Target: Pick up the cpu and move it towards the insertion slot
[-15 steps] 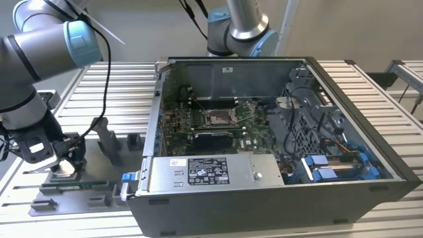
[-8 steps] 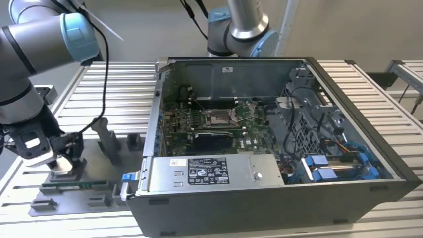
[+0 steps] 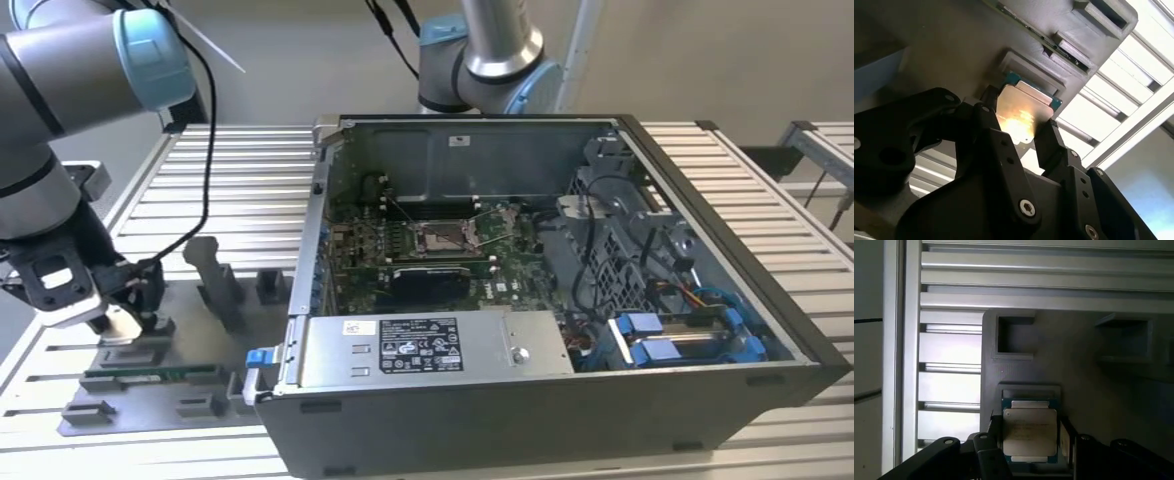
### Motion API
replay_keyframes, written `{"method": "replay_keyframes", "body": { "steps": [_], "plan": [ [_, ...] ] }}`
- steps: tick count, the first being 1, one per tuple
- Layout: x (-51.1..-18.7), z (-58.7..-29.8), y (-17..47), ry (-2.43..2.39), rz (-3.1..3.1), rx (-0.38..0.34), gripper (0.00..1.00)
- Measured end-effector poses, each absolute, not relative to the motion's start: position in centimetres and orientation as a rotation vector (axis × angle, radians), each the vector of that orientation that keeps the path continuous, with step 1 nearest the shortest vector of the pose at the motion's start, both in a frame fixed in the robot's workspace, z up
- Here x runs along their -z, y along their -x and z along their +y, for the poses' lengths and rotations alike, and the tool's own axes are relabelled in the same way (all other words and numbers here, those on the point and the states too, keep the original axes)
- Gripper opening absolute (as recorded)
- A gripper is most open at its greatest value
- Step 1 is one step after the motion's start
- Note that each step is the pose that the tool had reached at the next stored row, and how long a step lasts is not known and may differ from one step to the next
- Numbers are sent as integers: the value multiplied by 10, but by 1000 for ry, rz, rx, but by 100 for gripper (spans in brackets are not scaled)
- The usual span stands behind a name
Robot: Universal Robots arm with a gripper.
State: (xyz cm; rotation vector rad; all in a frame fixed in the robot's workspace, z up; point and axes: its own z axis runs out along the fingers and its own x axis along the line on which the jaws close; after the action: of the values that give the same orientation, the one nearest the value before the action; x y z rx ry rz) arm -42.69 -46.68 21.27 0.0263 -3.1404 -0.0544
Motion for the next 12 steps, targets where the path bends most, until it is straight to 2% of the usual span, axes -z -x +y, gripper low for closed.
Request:
{"method": "replay_keyframes", "body": {
  "steps": [12],
  "plan": [
    [-238,-467,427,-26,-3140,54,0]
  ]
}}
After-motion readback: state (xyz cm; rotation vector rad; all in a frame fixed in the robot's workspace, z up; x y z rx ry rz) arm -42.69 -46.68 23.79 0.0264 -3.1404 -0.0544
